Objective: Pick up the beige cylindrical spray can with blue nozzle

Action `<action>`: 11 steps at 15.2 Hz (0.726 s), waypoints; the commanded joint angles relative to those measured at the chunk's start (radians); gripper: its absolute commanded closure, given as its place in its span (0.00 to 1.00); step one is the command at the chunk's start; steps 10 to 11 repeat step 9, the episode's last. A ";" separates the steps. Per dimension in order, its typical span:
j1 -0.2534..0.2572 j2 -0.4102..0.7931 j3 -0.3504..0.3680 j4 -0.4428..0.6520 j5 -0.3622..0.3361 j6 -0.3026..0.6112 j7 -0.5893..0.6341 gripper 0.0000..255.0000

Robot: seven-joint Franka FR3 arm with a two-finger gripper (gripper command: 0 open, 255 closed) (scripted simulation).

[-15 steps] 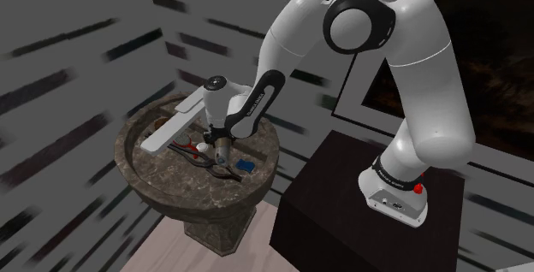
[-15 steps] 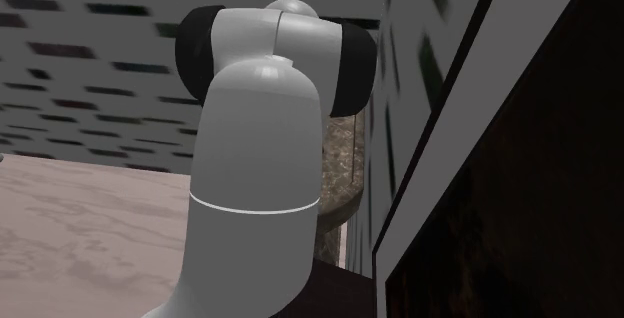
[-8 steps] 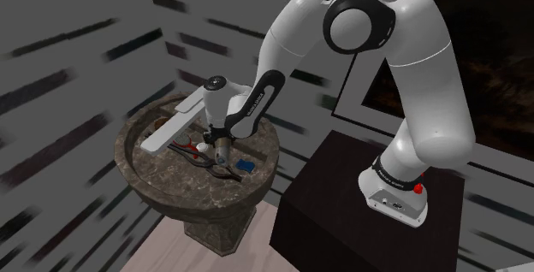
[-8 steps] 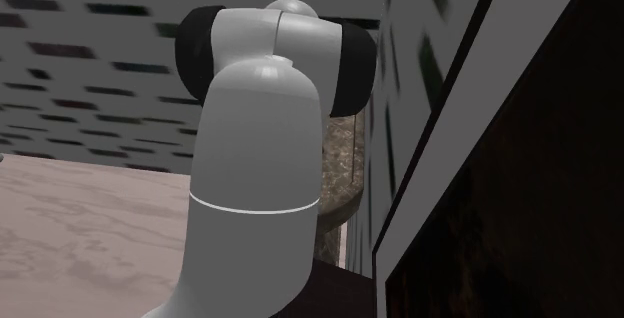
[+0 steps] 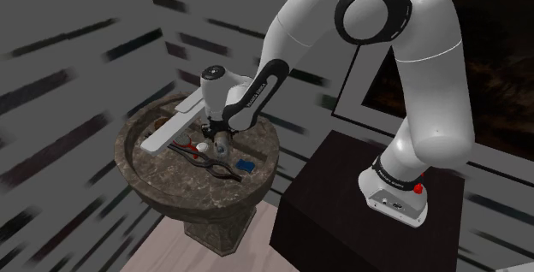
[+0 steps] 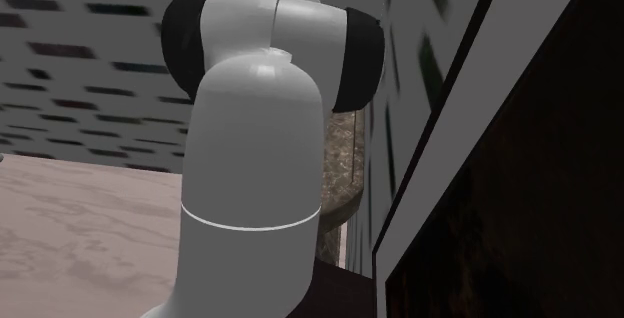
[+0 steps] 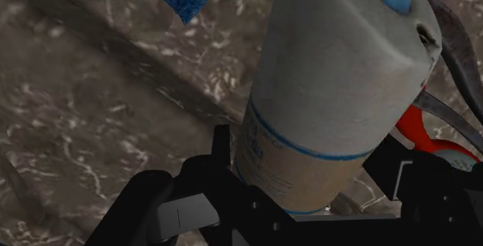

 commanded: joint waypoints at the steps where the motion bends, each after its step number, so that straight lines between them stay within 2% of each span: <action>1: -0.006 -0.027 0.008 -0.012 0.007 -0.015 -0.006 1.00; 7: -0.024 -0.095 0.033 -0.028 0.034 -0.066 -0.029 1.00; 11: -0.025 -0.097 0.033 -0.029 0.035 -0.068 -0.030 1.00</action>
